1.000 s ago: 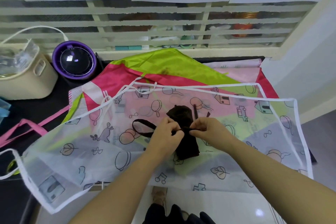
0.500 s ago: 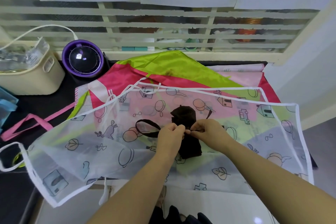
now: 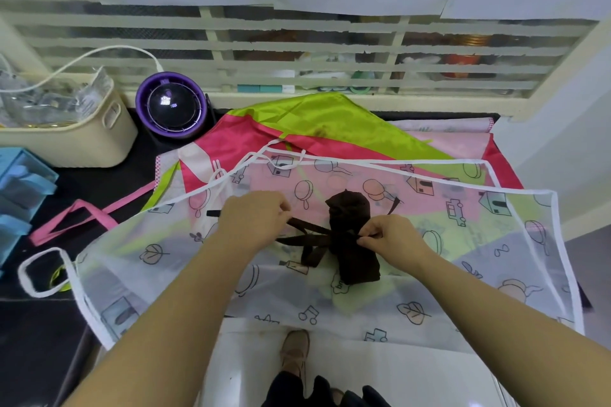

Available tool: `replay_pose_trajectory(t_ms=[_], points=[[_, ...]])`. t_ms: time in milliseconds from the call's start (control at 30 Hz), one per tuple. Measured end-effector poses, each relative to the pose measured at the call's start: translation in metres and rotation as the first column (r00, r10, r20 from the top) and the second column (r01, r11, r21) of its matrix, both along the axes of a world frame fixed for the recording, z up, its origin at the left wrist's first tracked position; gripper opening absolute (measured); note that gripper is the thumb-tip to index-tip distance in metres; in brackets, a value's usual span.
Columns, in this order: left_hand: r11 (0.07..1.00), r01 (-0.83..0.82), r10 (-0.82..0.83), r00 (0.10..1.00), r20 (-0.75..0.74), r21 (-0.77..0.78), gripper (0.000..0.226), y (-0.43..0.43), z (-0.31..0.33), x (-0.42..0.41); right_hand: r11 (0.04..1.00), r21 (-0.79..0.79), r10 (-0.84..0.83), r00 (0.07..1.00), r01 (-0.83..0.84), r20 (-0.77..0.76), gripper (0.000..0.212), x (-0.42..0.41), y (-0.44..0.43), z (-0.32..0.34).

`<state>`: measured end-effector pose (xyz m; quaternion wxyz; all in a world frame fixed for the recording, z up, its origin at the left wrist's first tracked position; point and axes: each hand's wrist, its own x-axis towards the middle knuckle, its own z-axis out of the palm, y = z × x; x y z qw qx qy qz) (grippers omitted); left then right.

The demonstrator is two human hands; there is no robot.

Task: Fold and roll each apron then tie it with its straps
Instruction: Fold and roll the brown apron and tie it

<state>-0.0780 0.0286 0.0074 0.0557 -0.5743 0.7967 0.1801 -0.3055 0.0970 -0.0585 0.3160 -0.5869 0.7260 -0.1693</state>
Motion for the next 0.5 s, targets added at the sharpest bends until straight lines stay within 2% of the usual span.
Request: replay_pose_trajectory(t_ms=[33, 167, 333, 500], points=[[0.998, 0.055, -0.055, 0.998, 0.024, 0.025, 0.029, 0.002, -0.003, -0.006, 1.0, -0.001, -0.001, 1.0, 0.001, 0.0, 0.009, 0.0, 0.0, 0.001], [0.963, 0.169, -0.16, 0.985, -0.058, 0.211, 0.035, 0.023, -0.034, -0.041, 1.0, -0.002, -0.005, 1.0, 0.005, 0.001, 0.007, 0.001, -0.001, 0.002], [0.968, 0.172, -0.147, 0.978, -0.145, 0.184, 0.026, 0.031, -0.06, -0.067, 1.0, -0.017, -0.002, 1.0, 0.003, 0.007, 0.009, -0.006, 0.001, 0.007], [0.968, 0.189, -0.15, 0.963, -0.223, 0.167, 0.026, 0.02, -0.058, -0.059, 1.0, 0.022, -0.018, 1.0, 0.018, -0.001, 0.005, -0.042, 0.008, 0.017]])
